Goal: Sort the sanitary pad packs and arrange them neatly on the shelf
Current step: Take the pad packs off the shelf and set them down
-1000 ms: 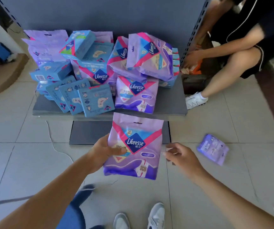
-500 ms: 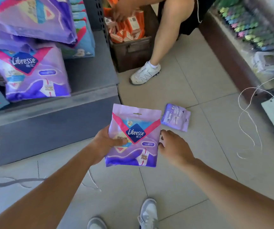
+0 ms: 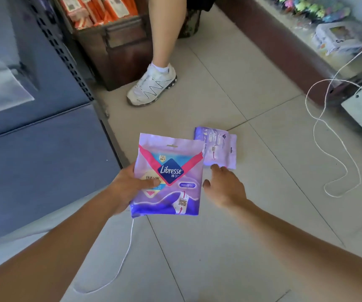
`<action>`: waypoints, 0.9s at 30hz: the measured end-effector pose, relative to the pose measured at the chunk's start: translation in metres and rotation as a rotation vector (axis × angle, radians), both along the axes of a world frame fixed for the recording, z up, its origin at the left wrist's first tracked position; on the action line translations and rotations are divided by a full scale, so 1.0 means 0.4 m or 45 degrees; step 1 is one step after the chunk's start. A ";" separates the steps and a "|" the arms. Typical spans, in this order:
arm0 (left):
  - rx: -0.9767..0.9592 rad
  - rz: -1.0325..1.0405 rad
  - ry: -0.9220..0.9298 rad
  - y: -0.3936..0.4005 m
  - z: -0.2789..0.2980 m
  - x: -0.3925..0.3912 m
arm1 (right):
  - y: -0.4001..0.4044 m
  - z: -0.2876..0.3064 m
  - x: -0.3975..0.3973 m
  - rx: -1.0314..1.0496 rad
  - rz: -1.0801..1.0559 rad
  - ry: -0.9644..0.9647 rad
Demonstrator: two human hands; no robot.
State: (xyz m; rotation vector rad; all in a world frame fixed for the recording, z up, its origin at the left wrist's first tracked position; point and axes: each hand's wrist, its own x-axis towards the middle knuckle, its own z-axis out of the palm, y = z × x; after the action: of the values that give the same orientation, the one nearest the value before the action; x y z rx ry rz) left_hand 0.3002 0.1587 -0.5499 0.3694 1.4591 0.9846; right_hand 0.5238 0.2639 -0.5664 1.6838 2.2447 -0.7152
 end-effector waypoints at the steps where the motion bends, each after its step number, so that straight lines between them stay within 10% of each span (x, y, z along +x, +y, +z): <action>1: 0.009 -0.011 0.001 0.012 -0.047 -0.009 | 0.023 -0.056 -0.007 -0.071 -0.165 0.045; 4: 0.023 0.003 0.032 0.043 -0.176 -0.038 | 0.091 -0.203 -0.041 -0.270 -0.783 0.292; 13: 0.191 -0.065 0.019 0.116 -0.444 -0.052 | 0.246 -0.491 -0.101 -0.361 -1.536 1.000; 23: 0.201 0.073 -0.015 0.047 -0.377 0.000 | 0.191 -0.433 -0.005 -0.041 -1.387 1.083; 27: 0.173 0.167 0.028 -0.033 -0.232 0.018 | 0.066 -0.201 0.069 0.169 -1.017 0.839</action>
State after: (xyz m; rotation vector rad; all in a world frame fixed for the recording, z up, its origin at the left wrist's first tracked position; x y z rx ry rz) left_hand 0.3073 0.1455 -0.6426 0.3879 1.4548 1.1922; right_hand 0.5513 0.2903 -0.6466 2.7645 1.9124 -1.4973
